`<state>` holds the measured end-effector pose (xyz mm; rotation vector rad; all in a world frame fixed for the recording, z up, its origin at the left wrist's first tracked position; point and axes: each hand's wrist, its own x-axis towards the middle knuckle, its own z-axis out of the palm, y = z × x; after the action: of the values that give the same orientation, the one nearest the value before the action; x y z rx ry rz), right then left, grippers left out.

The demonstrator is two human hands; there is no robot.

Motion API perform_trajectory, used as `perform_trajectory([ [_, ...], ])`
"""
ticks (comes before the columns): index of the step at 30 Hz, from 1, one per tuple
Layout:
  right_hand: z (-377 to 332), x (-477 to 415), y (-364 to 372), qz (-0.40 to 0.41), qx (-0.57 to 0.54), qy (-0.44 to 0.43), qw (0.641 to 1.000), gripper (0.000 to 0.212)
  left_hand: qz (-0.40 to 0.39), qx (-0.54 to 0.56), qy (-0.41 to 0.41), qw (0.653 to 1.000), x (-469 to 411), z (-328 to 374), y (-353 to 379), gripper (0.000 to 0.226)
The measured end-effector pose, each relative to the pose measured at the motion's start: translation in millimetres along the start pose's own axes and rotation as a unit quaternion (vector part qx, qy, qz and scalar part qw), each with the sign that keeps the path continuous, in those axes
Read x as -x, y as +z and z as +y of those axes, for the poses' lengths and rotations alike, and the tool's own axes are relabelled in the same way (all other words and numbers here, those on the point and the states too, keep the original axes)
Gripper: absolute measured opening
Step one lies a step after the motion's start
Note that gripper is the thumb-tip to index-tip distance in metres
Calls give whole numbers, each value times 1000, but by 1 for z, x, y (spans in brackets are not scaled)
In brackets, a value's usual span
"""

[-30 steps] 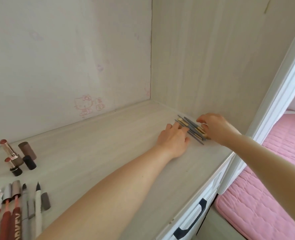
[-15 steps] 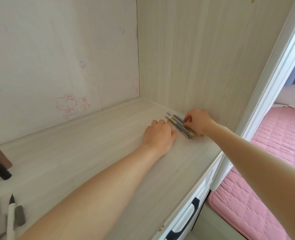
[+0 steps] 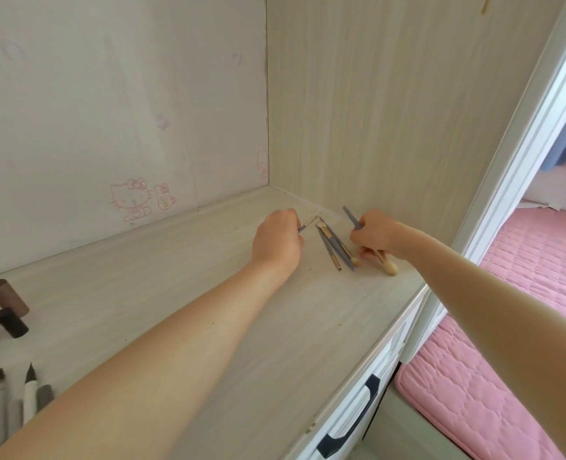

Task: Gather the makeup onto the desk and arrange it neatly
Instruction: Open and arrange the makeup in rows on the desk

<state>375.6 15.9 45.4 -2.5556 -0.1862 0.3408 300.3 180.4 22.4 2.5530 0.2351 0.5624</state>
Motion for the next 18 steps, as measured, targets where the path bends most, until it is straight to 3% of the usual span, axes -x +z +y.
perform_trajectory([
  [3, 0, -7, 1, 5, -79, 19, 997, 23, -24, 38, -36, 998, -8, 9, 4, 25],
  [9, -10, -14, 8, 22, 10, 4, 1000, 27, -79, 115, -156, 978, -20, 24, 23, 34],
  [14, -17, -12, 10, 18, 64, 22, 998, 29, -103, 68, -165, 979, -16, 32, 32, 53],
  [18, -13, -10, 8, 16, 49, 31, 998, 23, -111, 52, -165, 979, -15, 32, 31, 50],
])
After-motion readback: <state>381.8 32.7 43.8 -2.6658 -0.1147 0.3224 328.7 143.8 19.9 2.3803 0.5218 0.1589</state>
